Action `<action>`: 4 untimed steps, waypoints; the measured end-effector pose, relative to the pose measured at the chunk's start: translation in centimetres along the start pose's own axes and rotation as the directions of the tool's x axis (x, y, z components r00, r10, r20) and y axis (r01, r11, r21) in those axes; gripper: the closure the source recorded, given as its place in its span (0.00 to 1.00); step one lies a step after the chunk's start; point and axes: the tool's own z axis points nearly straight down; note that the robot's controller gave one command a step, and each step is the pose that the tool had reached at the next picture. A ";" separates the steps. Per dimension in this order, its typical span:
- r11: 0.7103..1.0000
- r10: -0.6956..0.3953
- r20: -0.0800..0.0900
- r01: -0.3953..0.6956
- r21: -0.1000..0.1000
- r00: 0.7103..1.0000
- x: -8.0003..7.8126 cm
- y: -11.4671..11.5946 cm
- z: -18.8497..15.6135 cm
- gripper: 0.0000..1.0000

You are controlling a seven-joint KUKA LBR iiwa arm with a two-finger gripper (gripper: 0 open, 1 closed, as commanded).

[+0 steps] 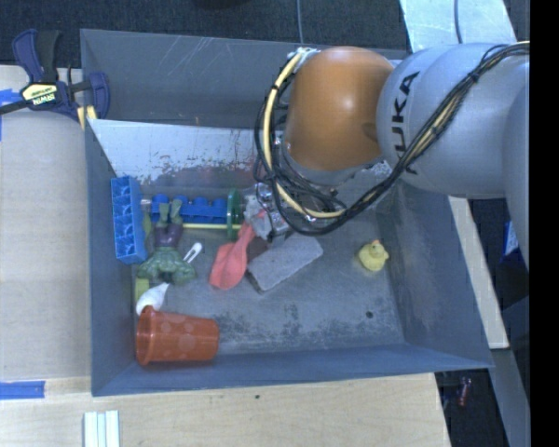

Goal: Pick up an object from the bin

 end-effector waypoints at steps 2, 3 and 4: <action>1.000 0.002 0.004 -0.002 0.000 1.000 -0.5 -0.4 -11.0 1.00; 0.993 -0.116 0.004 0.116 0.000 0.993 -1.0 -1.2 -8.7 1.00; 0.998 -0.063 0.005 0.063 0.000 0.998 4.0 5.3 -2.6 1.00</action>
Offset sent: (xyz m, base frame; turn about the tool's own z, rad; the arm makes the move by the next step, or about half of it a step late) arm 0.0112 -0.0070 0.0546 -0.1172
